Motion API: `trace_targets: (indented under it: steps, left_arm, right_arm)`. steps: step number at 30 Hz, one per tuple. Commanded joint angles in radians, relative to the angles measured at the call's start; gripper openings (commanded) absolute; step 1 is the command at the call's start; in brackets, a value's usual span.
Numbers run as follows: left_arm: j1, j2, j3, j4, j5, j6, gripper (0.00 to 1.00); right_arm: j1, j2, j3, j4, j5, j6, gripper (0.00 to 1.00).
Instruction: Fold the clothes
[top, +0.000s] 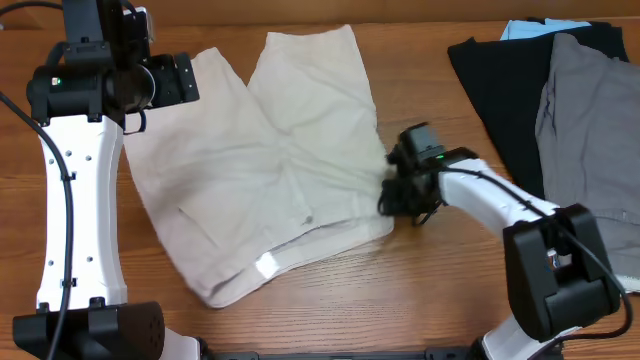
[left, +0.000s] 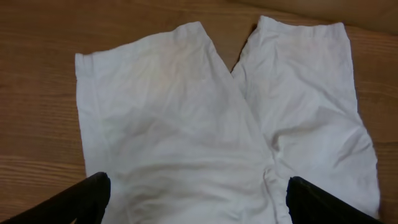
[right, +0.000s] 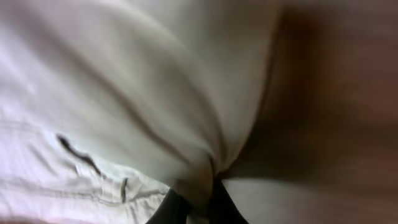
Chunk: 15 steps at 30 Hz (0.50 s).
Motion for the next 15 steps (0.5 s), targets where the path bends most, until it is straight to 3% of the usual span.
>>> trace_targets:
  steps: [1,9,10,11,12,14,15]
  left_arm:
    - [-0.008,0.001,0.011,0.010,-0.006,0.027,0.94]
    - [-0.072,0.106,0.011,0.043,0.001,0.063,0.95]
    - [-0.086,0.132,0.011,0.053,0.002,0.074,0.95]
    - [-0.099,0.156,0.011,0.066,0.002,0.088,0.95]
    - [-0.111,0.180,0.011,0.078,0.002,0.102,0.95]
    - [-0.142,0.240,0.011,0.123,0.029,0.159,0.95]
    - [-0.154,0.264,0.011,0.149,0.046,0.190,0.95]
  right_arm:
    - [-0.124,0.001,-0.006,0.059,0.097,0.026,0.04]
    - [-0.343,0.001,-0.006,0.296,0.008,-0.047,0.04]
    - [-0.354,0.002,-0.006,0.329,0.007,-0.047,0.08]
    - [-0.362,0.002,-0.006,0.356,0.006,-0.047,0.20]
    - [-0.365,0.001,-0.003,0.372,0.005,-0.047,0.51]
    - [-0.365,0.001,0.018,0.367,-0.003,-0.052,0.94]
    - [-0.365,0.001,0.029,0.359,-0.019,-0.061,1.00]
